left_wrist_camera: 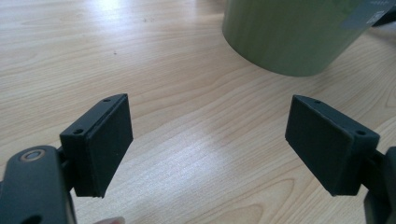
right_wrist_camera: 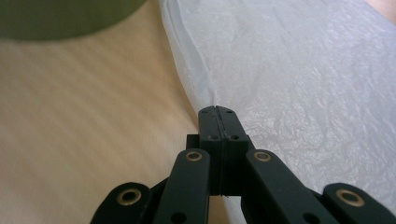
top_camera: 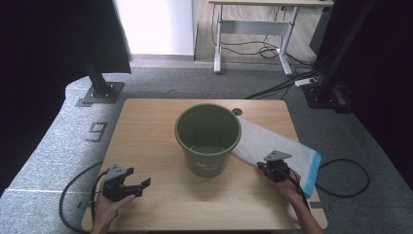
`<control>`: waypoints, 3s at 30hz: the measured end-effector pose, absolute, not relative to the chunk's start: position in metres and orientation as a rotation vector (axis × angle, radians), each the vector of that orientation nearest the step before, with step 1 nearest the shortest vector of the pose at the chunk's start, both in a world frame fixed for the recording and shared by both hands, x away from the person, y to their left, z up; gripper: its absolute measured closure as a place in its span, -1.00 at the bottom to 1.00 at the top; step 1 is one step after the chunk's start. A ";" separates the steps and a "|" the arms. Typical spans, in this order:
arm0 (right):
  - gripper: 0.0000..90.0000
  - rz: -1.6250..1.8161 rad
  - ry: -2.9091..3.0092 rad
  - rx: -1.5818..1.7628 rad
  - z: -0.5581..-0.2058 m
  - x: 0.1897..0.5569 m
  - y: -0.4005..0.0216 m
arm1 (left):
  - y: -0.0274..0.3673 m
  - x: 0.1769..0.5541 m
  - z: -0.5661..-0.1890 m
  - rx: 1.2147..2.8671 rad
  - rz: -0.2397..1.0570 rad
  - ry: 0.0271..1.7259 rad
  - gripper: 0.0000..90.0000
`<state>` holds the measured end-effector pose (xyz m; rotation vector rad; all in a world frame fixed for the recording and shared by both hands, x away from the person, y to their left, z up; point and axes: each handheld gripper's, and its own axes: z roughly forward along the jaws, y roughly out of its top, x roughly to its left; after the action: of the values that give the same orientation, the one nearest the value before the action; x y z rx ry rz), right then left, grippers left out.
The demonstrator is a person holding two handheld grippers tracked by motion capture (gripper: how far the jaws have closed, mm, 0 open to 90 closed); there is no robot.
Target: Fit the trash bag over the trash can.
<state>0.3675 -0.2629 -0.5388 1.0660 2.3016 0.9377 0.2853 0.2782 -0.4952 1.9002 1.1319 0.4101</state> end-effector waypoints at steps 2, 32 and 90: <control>0.83 0.934 2.313 1.070 -0.538 0.363 -0.267 | 0.279 0.286 -0.495 1.890 0.405 1.134 -0.67; 0.97 1.118 2.193 1.112 -0.537 0.437 -0.196 | 0.269 0.292 -0.503 1.932 0.380 1.129 -0.66; 0.97 1.726 1.482 0.858 -0.275 0.354 -0.238 | 0.270 0.293 -0.505 1.926 0.369 1.153 -0.65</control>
<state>0.3538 -0.2379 -0.2752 0.8576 1.4821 1.7256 0.2933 0.2702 -0.5047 1.9255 1.1531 0.3688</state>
